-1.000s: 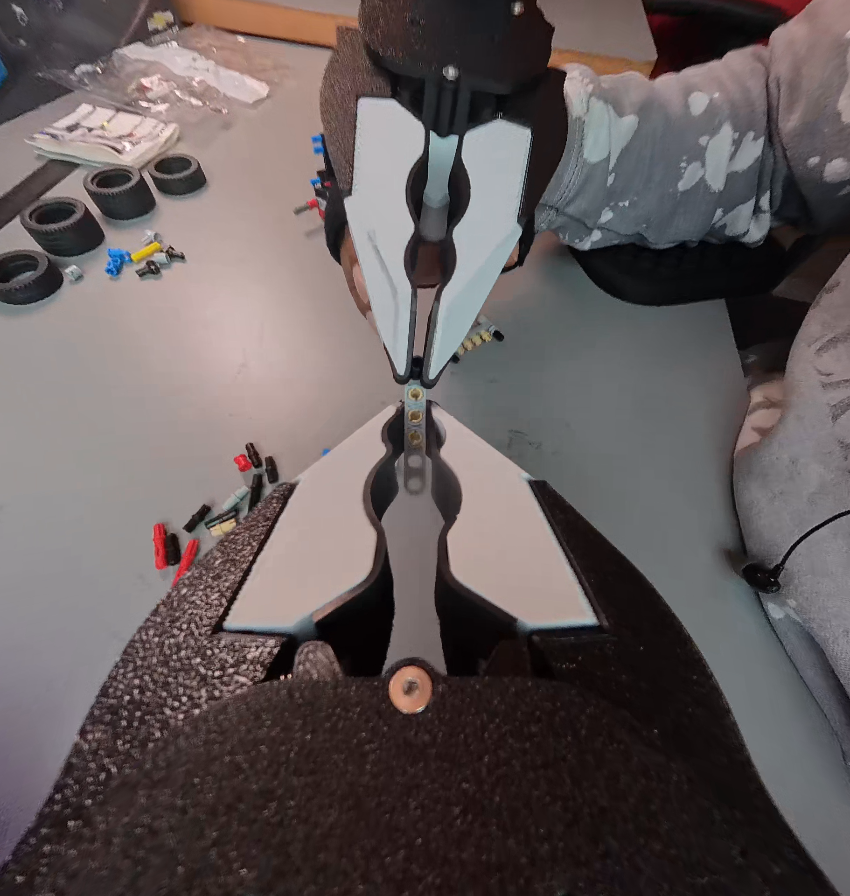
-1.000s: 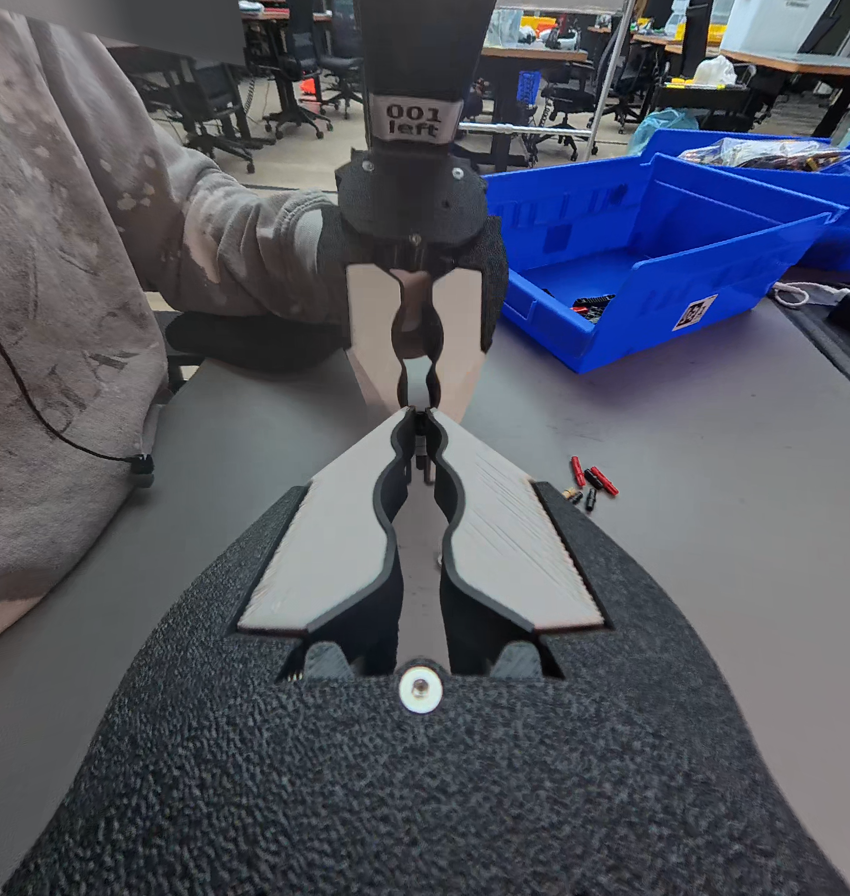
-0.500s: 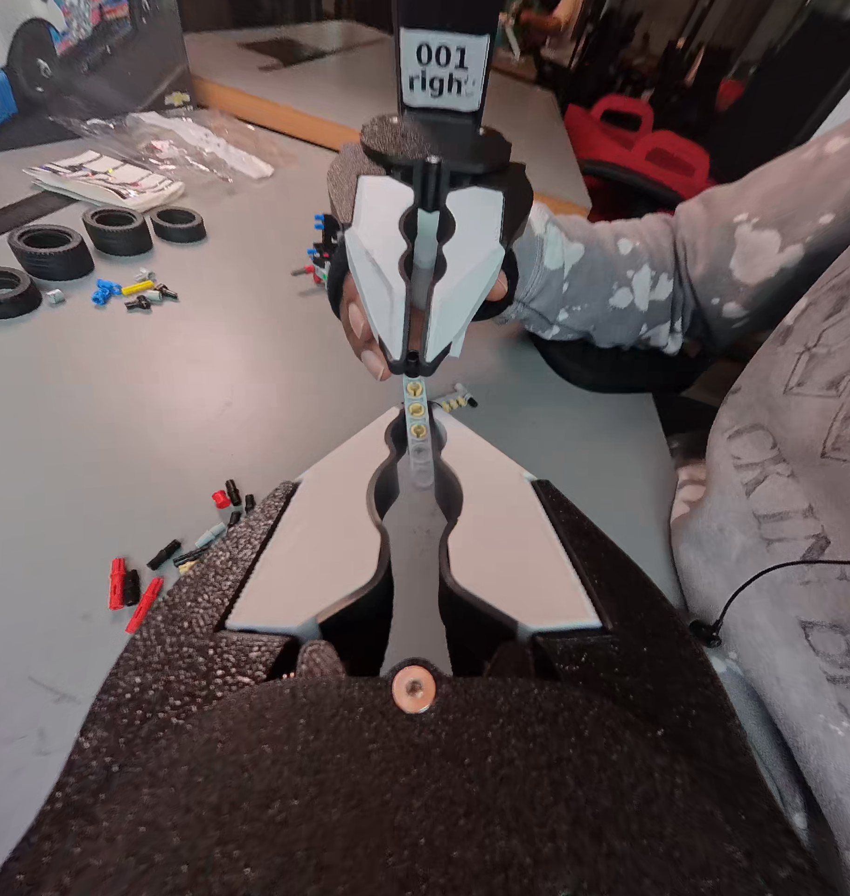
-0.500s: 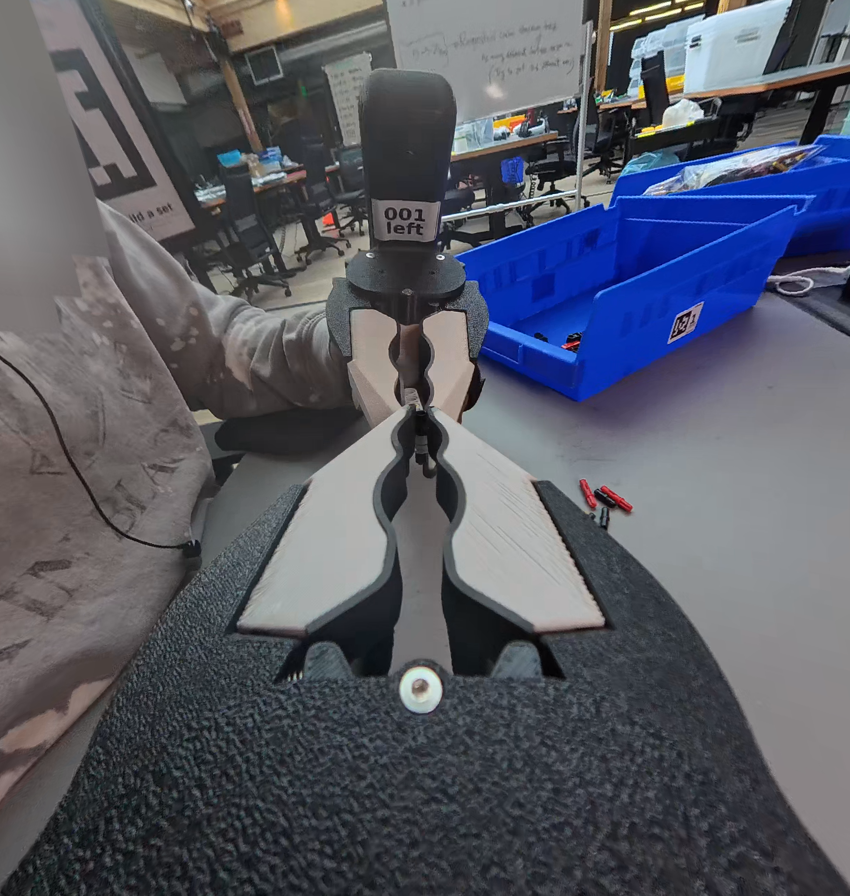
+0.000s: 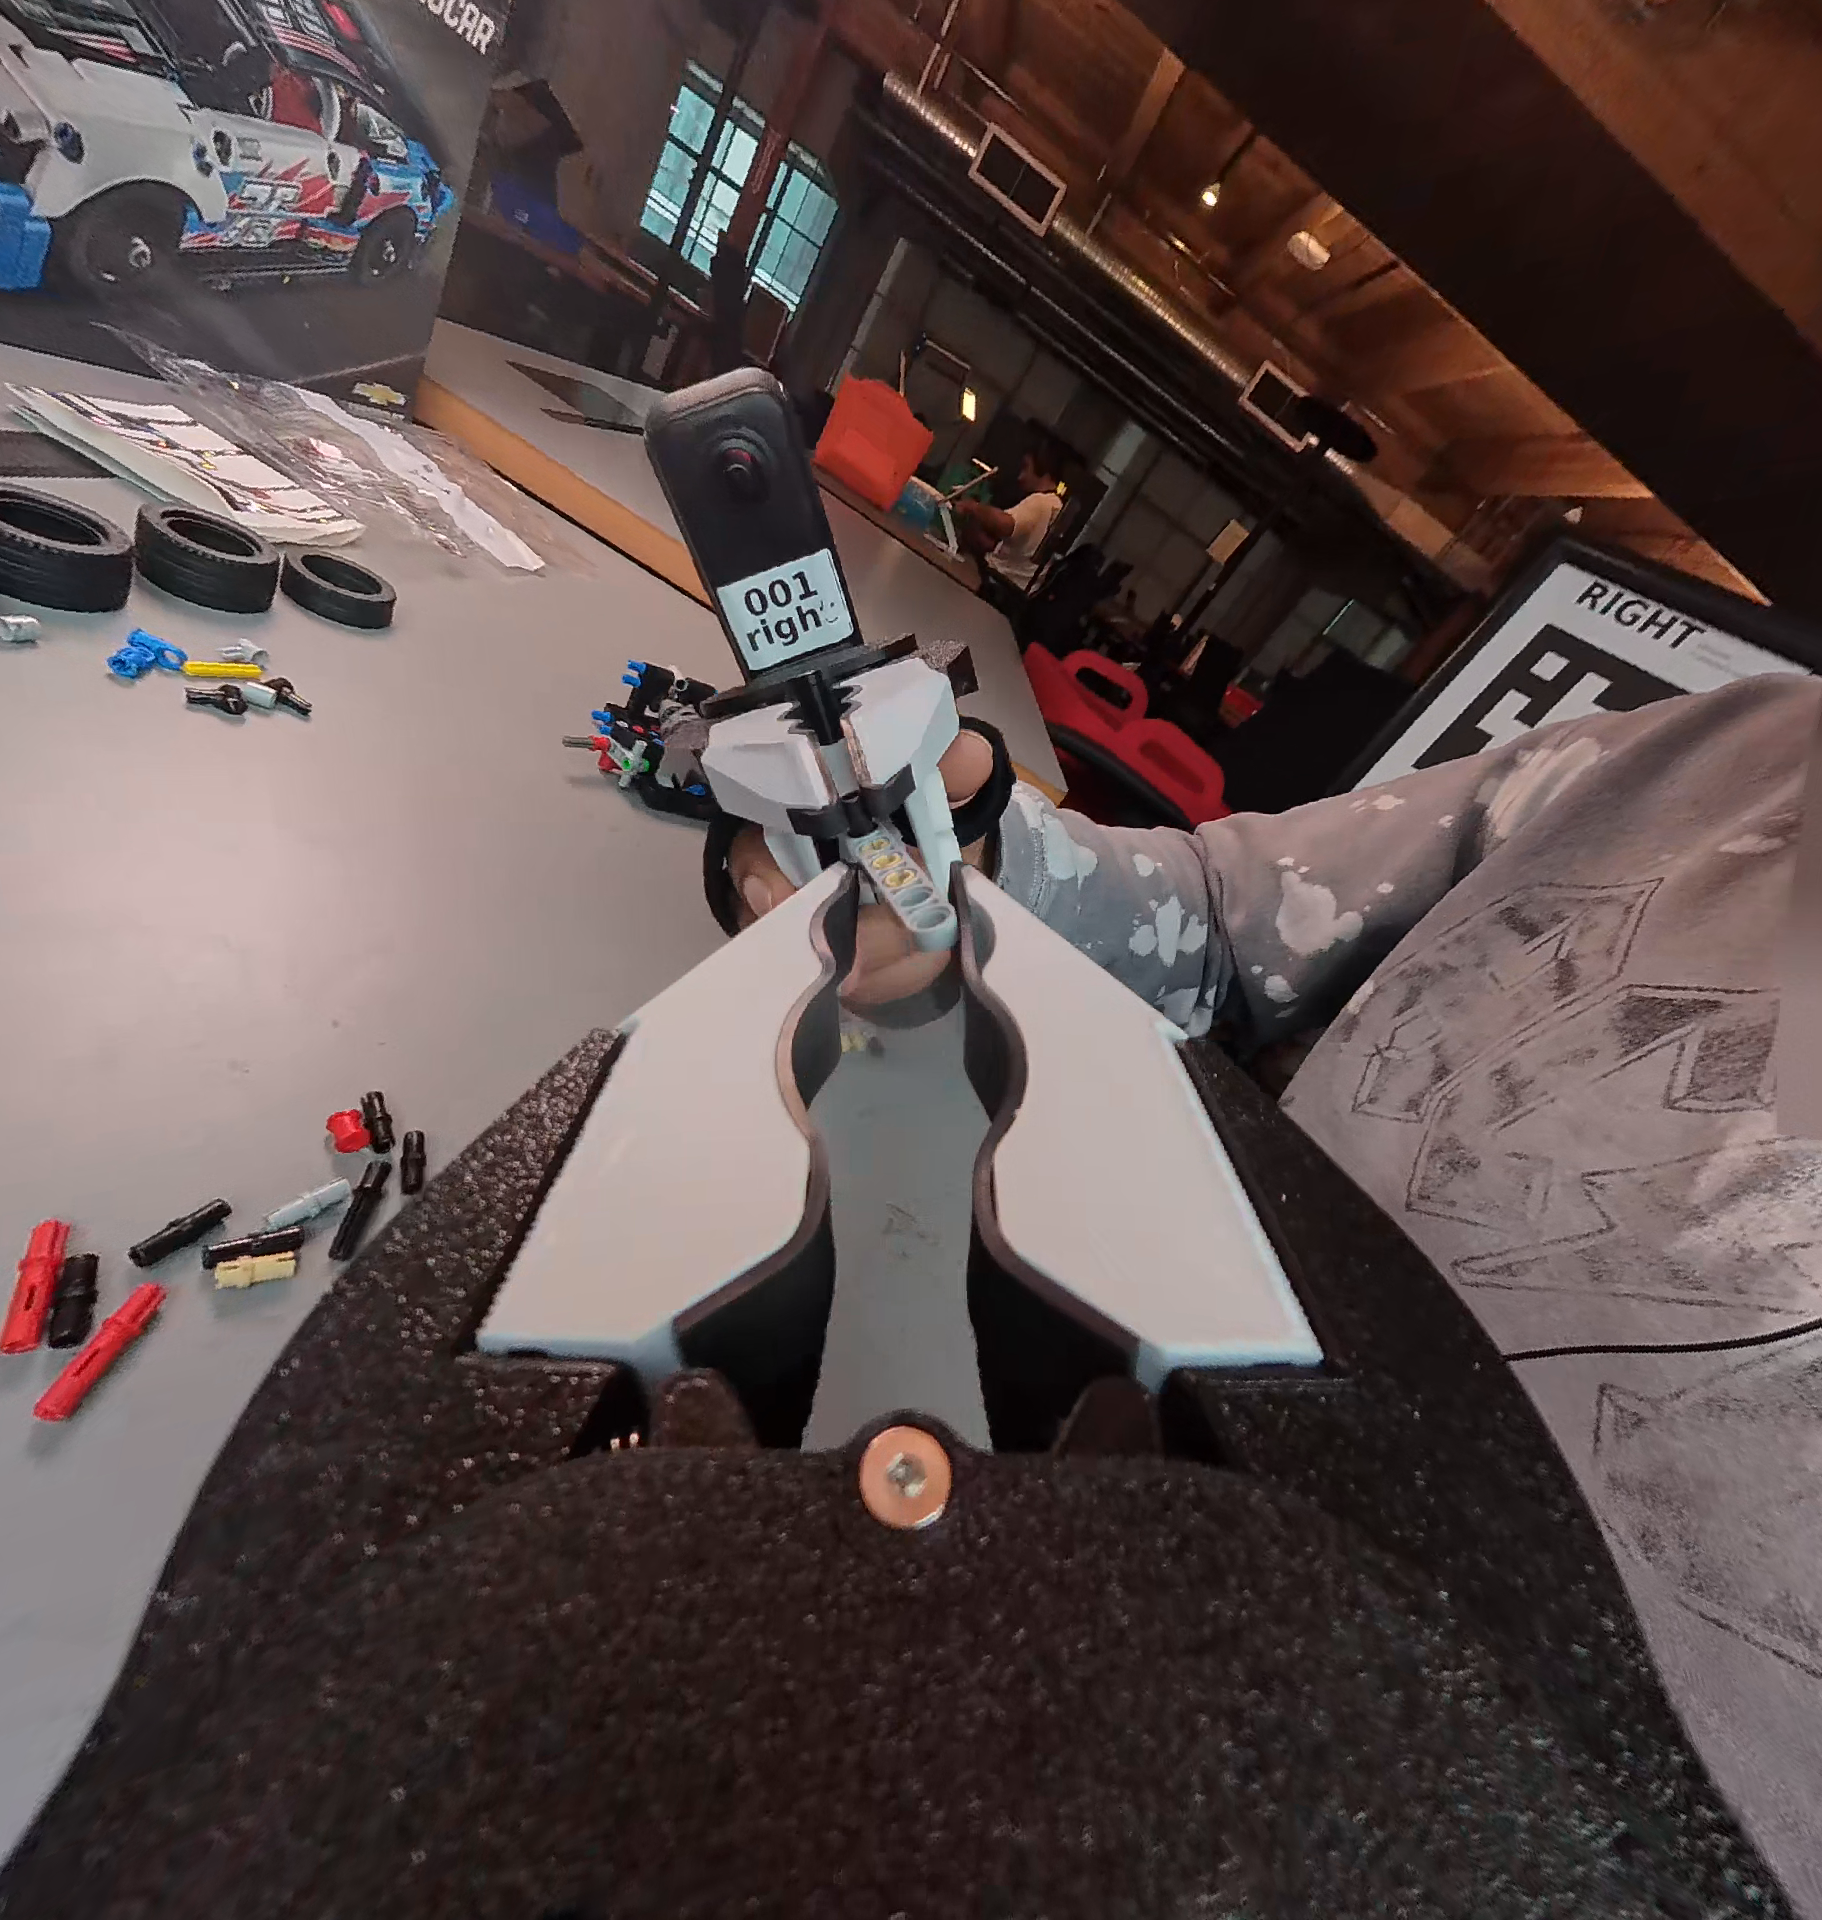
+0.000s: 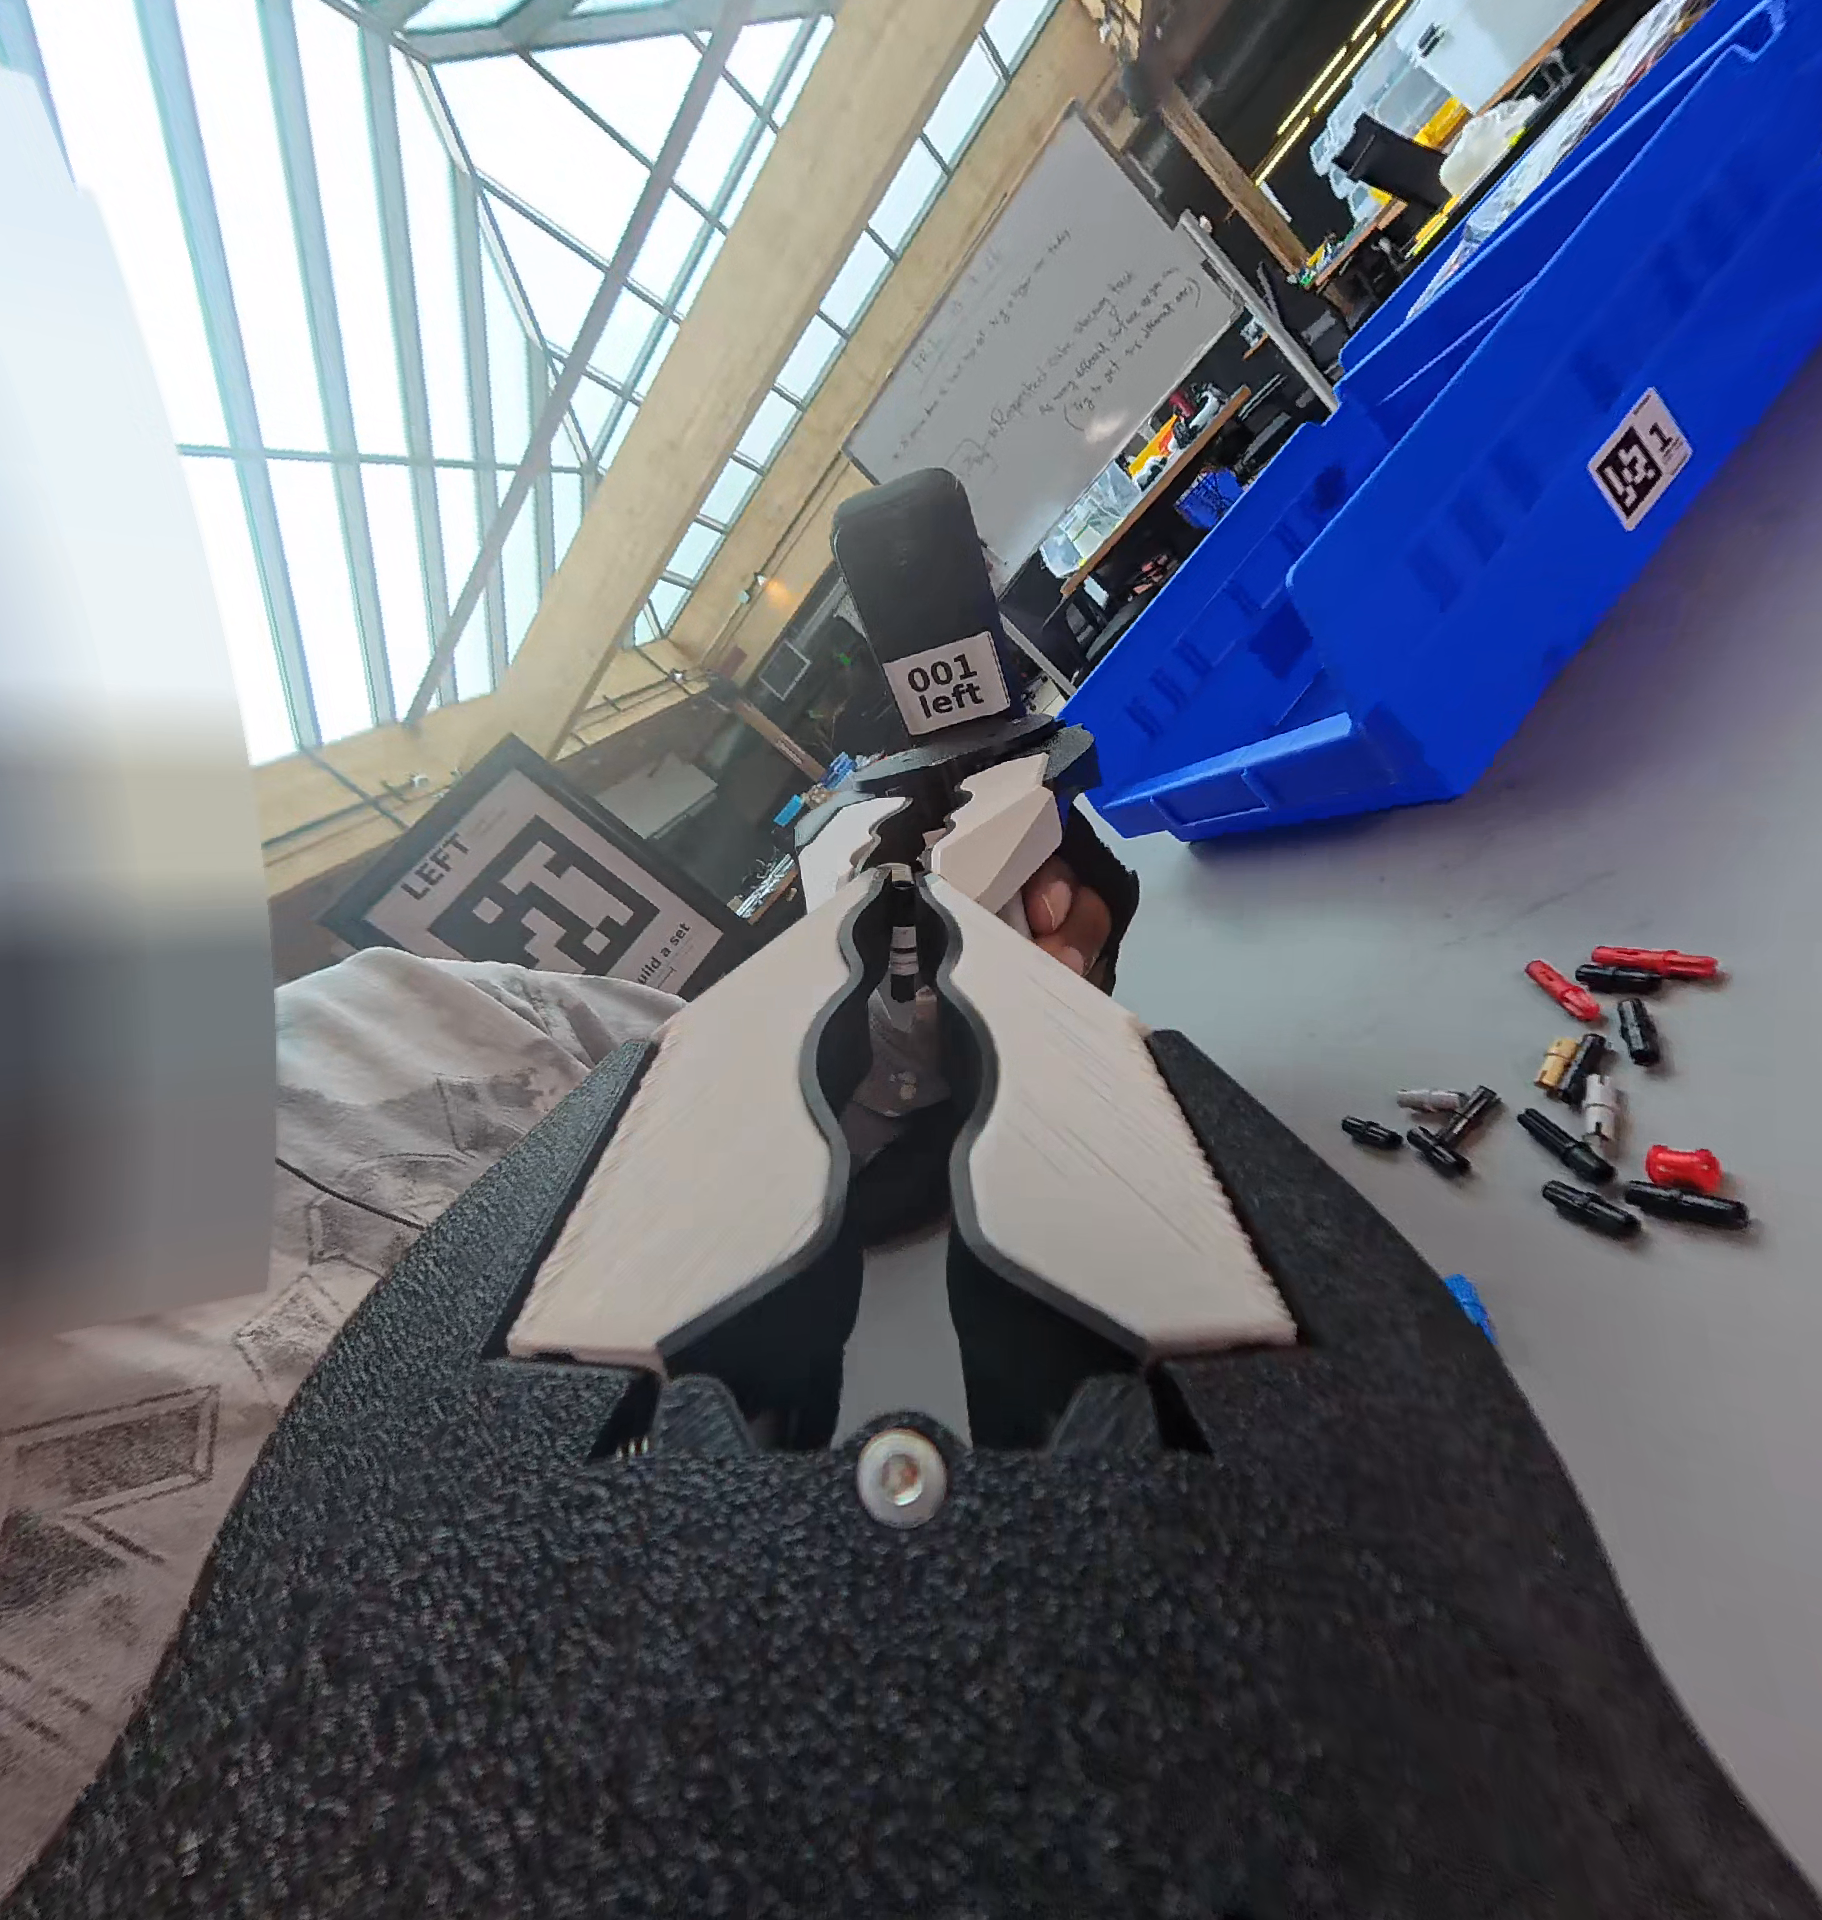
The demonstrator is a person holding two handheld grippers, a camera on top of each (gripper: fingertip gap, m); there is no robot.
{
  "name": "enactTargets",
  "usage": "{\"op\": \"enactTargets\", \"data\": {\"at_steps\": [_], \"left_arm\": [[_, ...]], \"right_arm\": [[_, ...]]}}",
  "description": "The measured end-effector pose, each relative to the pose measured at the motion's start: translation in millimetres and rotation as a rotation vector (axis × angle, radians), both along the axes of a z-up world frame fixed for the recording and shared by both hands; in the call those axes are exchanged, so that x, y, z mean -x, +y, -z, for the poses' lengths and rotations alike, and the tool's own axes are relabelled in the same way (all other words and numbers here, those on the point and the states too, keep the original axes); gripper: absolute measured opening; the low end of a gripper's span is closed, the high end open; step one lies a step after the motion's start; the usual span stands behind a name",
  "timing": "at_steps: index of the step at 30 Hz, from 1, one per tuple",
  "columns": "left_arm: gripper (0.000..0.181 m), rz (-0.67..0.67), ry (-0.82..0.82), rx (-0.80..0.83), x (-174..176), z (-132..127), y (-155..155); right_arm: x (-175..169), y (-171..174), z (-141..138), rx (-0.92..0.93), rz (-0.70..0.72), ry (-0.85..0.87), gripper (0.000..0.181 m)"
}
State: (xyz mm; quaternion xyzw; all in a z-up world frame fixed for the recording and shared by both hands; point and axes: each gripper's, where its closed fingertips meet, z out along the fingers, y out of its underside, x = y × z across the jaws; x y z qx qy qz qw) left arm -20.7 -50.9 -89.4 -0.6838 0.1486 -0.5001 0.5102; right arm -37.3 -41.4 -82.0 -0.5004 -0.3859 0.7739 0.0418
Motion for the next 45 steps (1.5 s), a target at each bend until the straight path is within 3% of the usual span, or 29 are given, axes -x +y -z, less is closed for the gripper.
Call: {"op": "enactTargets", "data": {"at_steps": [6, 10, 12, 15, 24, 31, 37, 45], "left_arm": [[0.008, -0.014, -0.073, 0.085, 7, 6, 5], [0.007, -0.049, -0.144, 0.100, 13, 5, 10], [0.007, -0.068, -0.208, 0.088, 18, -2, 12], [0.006, -0.105, -0.249, 0.051, 26, -8, 14], [0.006, -0.083, -0.232, -0.006, 16, -15, 9], [0.015, -0.017, -0.150, -0.025, 9, -14, 1], [0.006, -0.053, -0.080, -0.054, 9, -8, 3], [0.005, -0.161, -0.115, -0.100, 15, -10, 11]], "right_arm": [[3, -1, 6, -0.002, 0.006, -0.035, 0.003], [5, 6, 5, -0.158, 0.088, -0.024, 0.006], [4, 11, 2, -0.242, 0.129, -0.009, 0.018], [3, 7, -1, -0.263, 0.129, 0.014, 0.019], [5, -3, -6, -0.221, 0.113, 0.056, 0.006], [-1, -10, -1, -0.368, 0.079, 0.053, 0.006], [-2, -13, 7, -0.484, 0.075, 0.021, 0.005], [2, -10, 11, -0.390, 0.097, 0.015, 0.005]]}}
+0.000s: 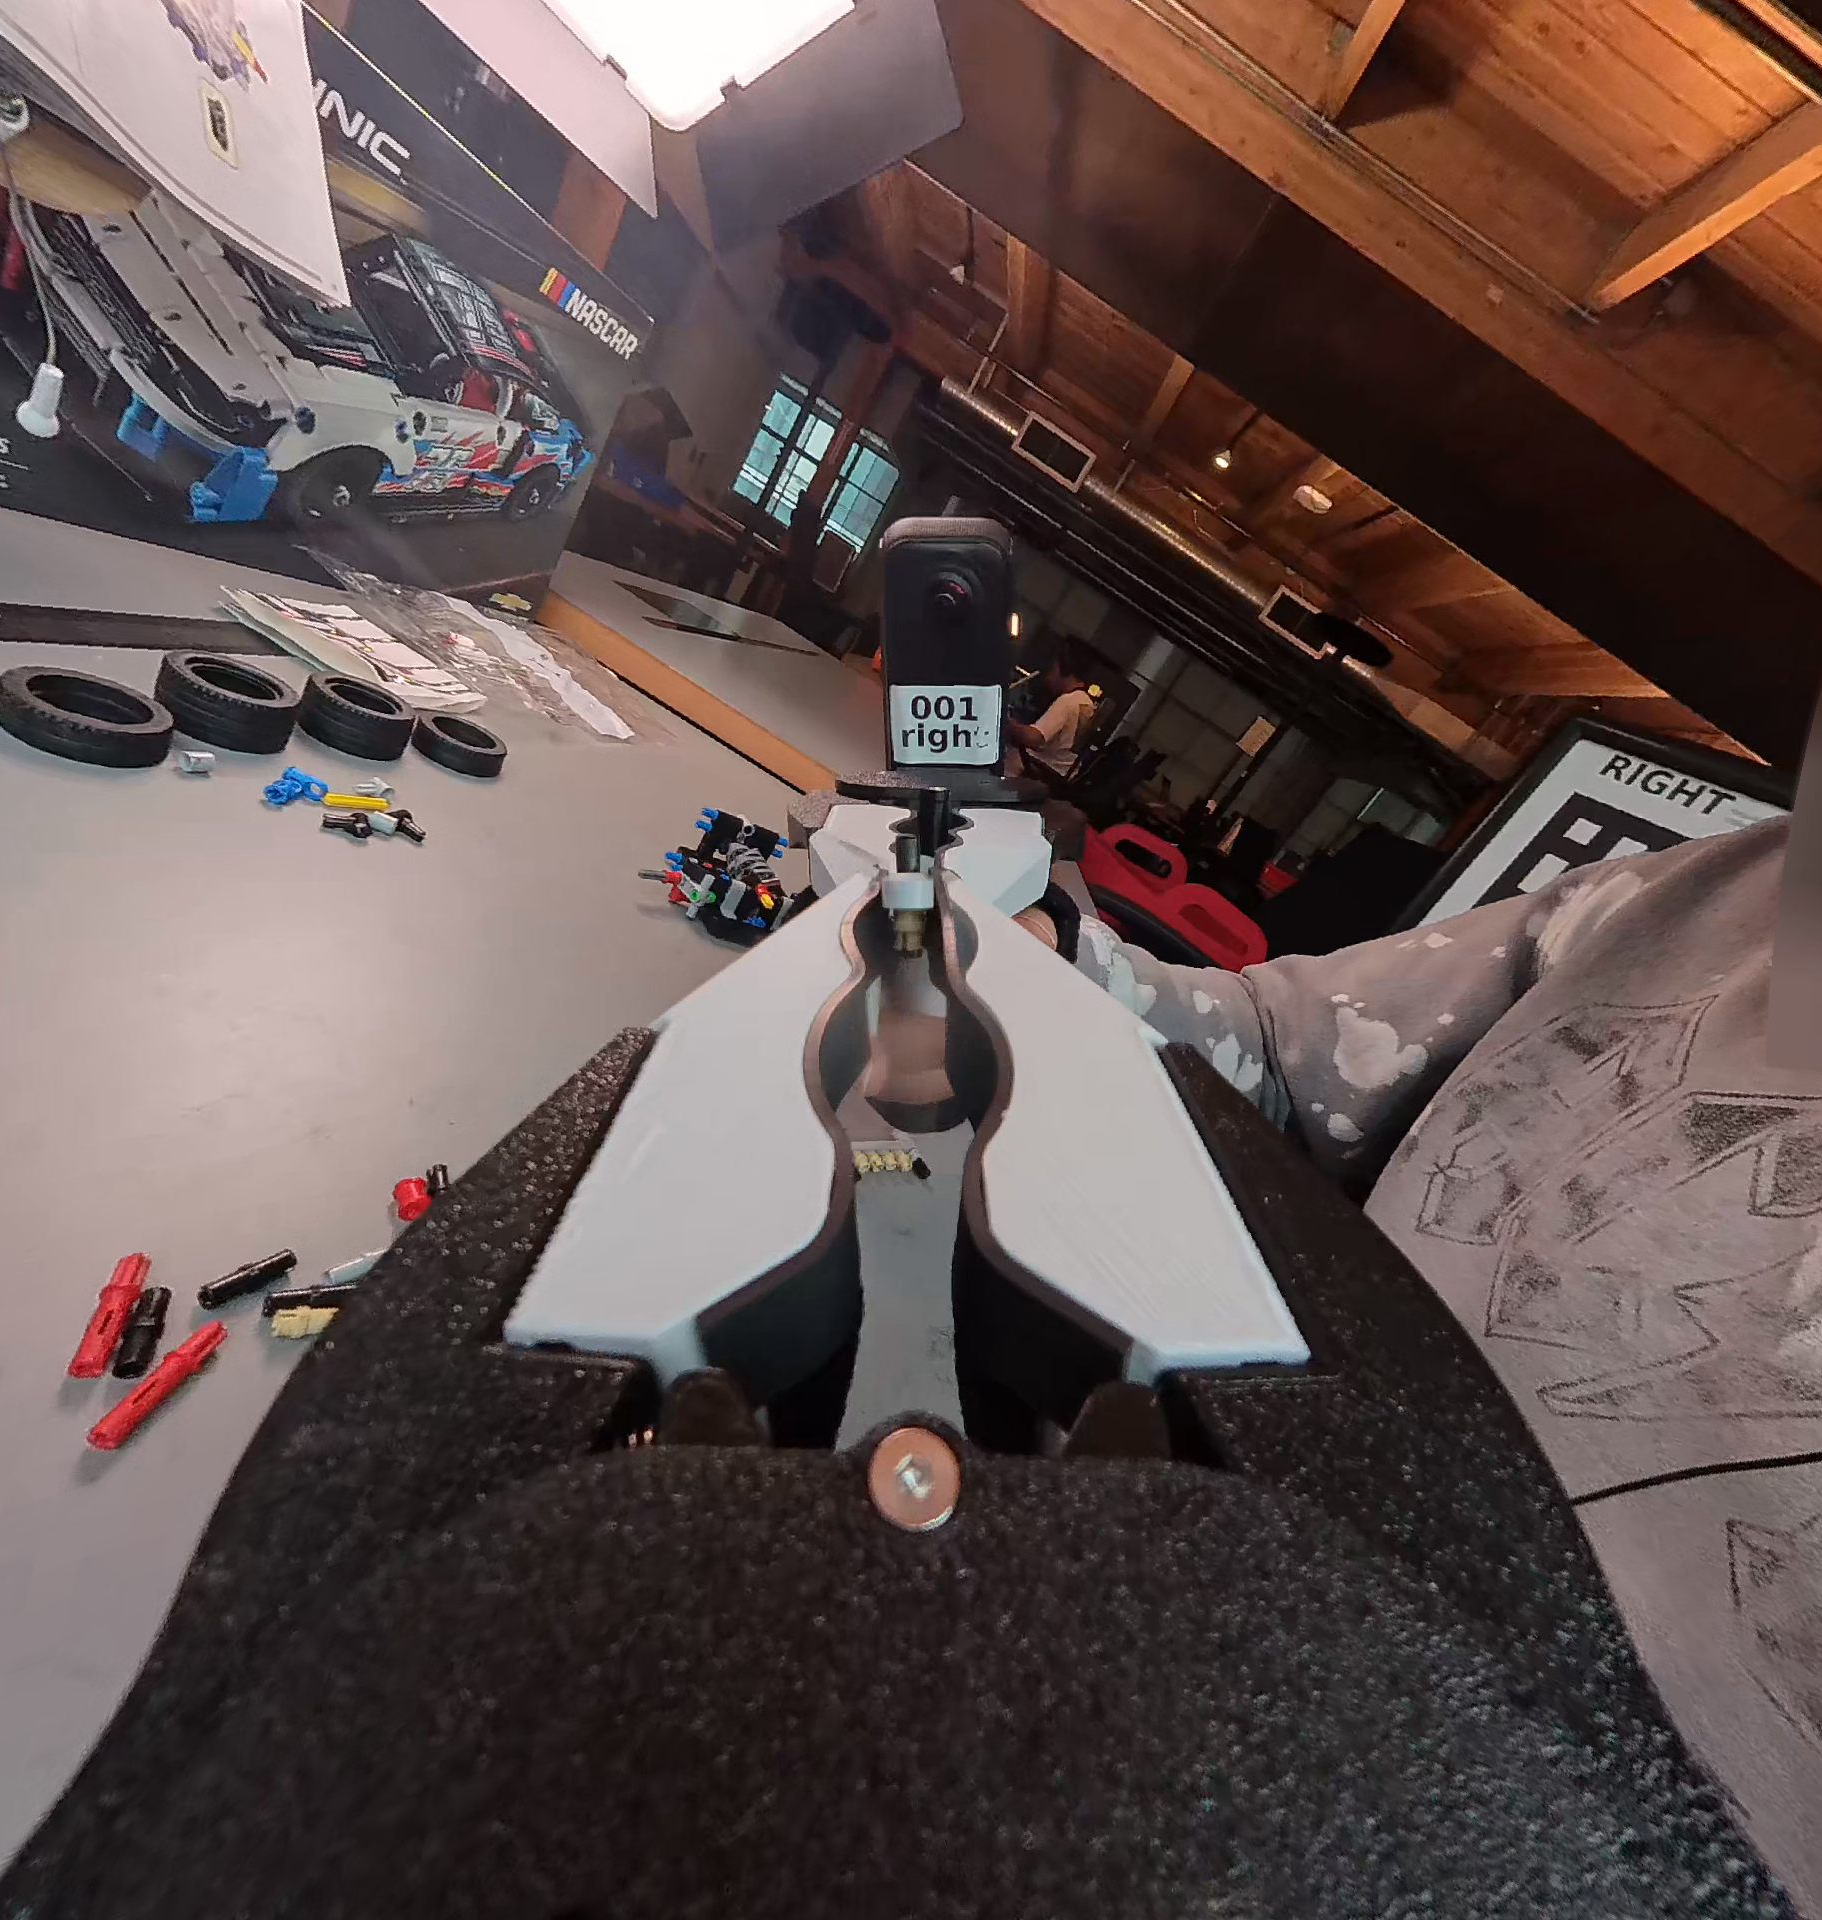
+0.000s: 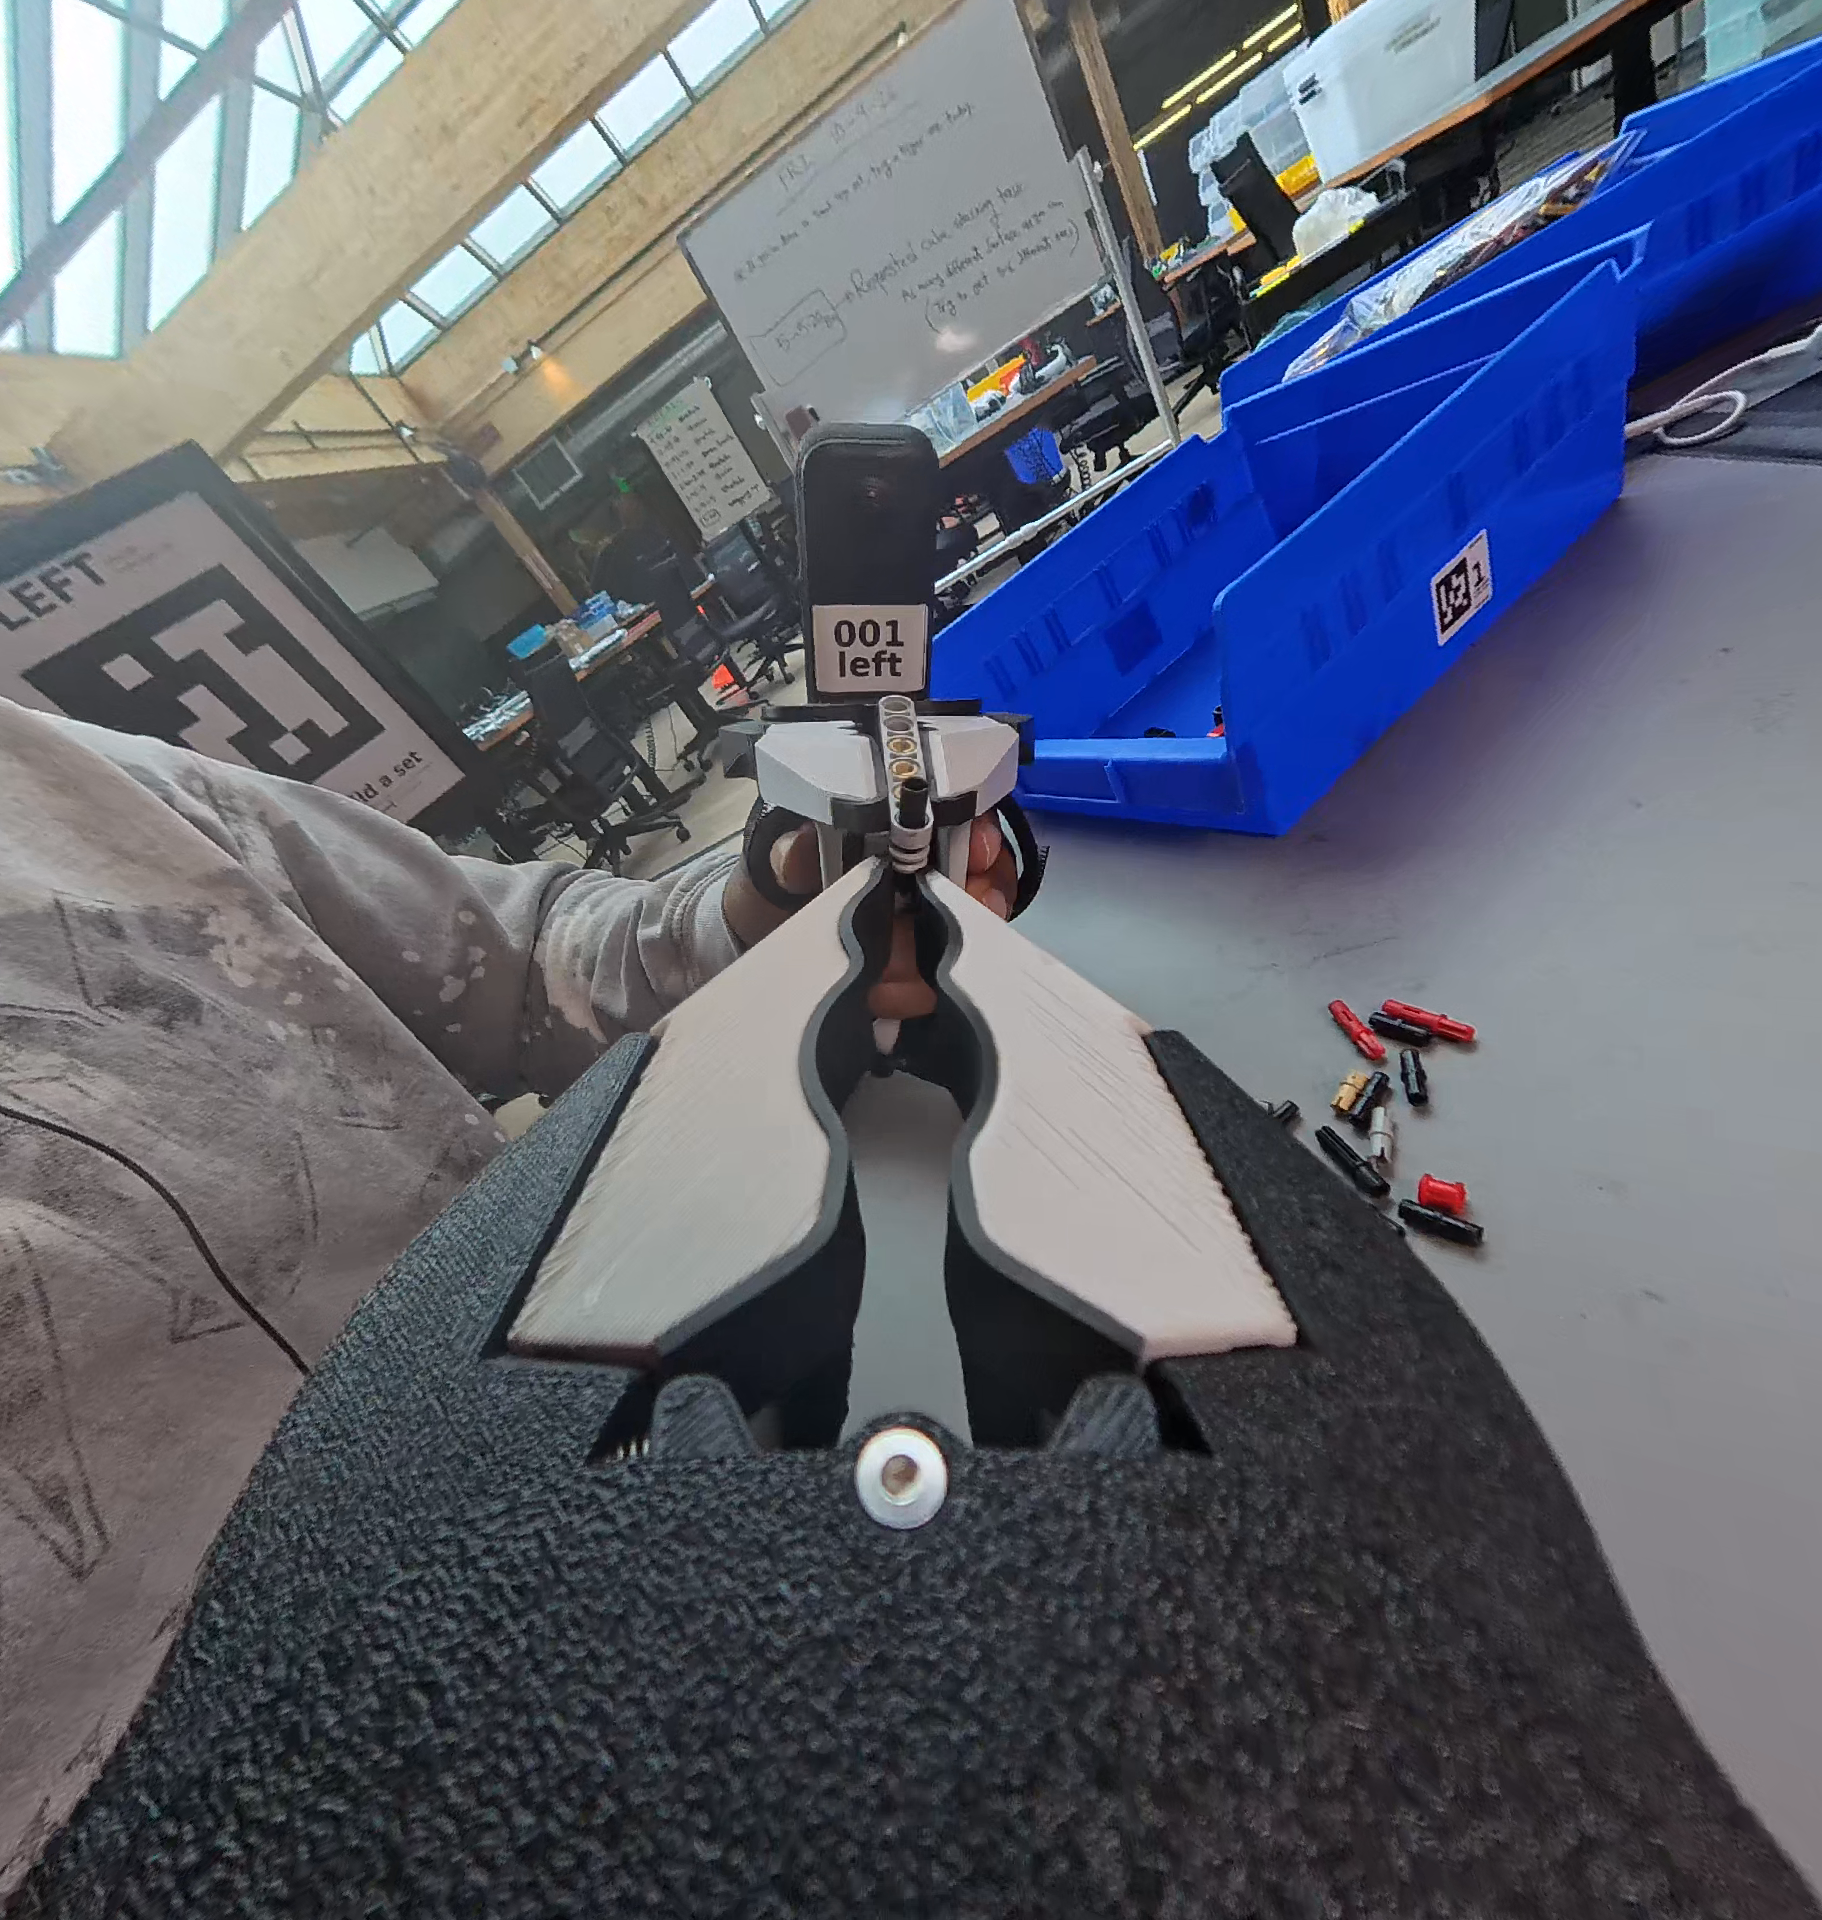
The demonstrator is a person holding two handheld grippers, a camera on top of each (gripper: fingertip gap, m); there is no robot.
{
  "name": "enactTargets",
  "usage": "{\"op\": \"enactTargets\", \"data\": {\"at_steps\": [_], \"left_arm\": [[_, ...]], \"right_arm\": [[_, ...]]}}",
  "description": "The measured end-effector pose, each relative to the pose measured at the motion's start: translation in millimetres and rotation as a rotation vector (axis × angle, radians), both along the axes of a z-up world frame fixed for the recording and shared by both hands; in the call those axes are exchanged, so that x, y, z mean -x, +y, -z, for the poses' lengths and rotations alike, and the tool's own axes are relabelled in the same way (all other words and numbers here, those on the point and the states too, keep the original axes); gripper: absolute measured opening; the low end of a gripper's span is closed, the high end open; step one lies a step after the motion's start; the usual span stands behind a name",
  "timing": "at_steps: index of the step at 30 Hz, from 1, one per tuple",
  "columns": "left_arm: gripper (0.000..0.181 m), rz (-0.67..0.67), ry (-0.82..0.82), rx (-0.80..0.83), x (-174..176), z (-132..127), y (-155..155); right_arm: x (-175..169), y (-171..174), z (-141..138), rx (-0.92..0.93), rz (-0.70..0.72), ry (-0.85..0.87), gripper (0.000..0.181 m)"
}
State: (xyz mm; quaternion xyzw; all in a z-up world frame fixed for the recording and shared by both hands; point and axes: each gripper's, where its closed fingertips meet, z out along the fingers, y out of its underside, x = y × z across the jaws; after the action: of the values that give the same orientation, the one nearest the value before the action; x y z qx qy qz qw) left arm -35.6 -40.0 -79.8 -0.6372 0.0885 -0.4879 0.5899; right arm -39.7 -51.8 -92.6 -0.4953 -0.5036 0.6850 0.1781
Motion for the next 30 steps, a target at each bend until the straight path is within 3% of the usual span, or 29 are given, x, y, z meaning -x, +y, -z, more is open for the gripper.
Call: {"op": "enactTargets", "data": {"at_steps": [3, 5, 6, 10, 17, 21, 26, 30], "left_arm": [[0.005, -0.030, -0.030, -0.017, 3, -3, 2], [0.005, -0.070, -0.148, -0.066, 19, -26, 3], [0.004, -0.085, -0.131, -0.084, 23, -32, 4], [0.006, -0.109, -0.113, -0.067, 31, -25, 2], [0.006, -0.026, -0.143, -0.054, 9, -20, 2], [0.006, -0.007, -0.131, -0.058, -2, -17, 1], [0.006, 0.014, -0.141, -0.078, -5, -20, -1], [0.010, 0.074, -0.064, -0.059, -9, -15, -7]], "right_arm": [[1, -1, 2, -0.015, 0.004, -0.010, 0.000], [3, -26, 49, -0.215, -0.057, -0.140, 0.000], [5, -35, 49, -0.182, -0.068, -0.142, 0.000], [7, -13, 24, -0.263, -0.001, -0.087, 0.000], [5, 3, -13, -0.147, 0.090, 0.029, 0.025], [3, 2, -23, -0.085, 0.082, 0.075, 0.010], [-1, 1, -26, -0.066, 0.061, 0.108, 0.006], [-4, 2, -15, -0.251, 0.045, 0.054, 0.006]]}}
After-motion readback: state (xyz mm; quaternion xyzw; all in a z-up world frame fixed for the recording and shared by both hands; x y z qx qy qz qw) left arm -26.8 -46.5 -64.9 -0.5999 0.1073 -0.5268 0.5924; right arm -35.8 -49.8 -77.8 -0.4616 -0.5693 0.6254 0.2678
